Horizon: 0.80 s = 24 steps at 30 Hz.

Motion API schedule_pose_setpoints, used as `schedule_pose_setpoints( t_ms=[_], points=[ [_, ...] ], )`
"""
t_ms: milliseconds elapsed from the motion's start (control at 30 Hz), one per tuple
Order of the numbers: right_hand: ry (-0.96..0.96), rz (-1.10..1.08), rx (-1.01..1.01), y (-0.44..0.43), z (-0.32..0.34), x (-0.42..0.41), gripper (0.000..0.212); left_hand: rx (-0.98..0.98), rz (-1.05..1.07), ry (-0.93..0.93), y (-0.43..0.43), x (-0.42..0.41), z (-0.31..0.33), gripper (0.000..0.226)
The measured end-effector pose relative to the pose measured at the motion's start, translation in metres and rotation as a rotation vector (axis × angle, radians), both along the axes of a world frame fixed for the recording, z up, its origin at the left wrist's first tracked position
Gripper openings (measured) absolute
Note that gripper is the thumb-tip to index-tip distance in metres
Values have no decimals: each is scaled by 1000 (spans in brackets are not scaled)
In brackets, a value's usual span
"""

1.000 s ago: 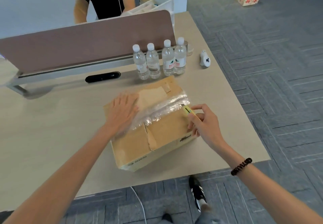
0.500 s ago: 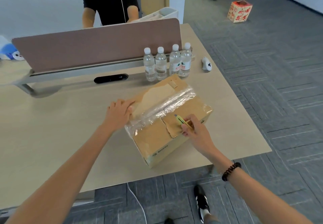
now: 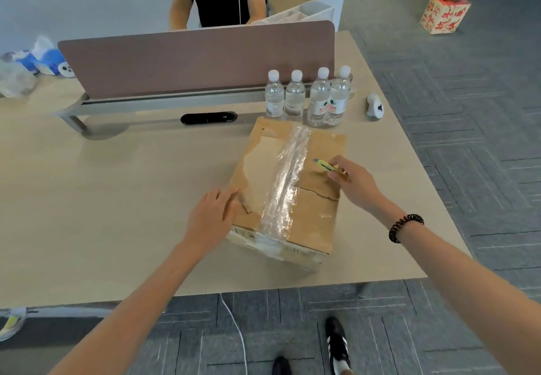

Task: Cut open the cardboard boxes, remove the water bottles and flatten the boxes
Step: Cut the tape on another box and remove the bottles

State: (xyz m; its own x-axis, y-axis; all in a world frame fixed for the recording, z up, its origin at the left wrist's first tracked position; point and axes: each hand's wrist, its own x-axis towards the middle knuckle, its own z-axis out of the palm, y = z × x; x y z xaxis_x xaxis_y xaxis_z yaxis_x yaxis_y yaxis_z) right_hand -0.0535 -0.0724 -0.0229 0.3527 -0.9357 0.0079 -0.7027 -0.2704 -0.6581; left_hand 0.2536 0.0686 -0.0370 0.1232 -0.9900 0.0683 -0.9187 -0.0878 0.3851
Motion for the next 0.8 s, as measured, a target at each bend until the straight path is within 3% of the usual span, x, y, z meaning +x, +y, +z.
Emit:
schedule_pose_setpoints(
  t_ms=[400, 633, 800],
  points=[
    [216, 76, -125, -17, 10, -1, 22, -35, -67, 100, 35, -45, 10, 18],
    [127, 164, -190, 75, 22, -5, 29, -55, -124, -270, 38, -48, 17, 40],
    [93, 256, -158, 128, 7, -16, 30, 29, -254, -302, 29, -62, 17, 73]
  ],
)
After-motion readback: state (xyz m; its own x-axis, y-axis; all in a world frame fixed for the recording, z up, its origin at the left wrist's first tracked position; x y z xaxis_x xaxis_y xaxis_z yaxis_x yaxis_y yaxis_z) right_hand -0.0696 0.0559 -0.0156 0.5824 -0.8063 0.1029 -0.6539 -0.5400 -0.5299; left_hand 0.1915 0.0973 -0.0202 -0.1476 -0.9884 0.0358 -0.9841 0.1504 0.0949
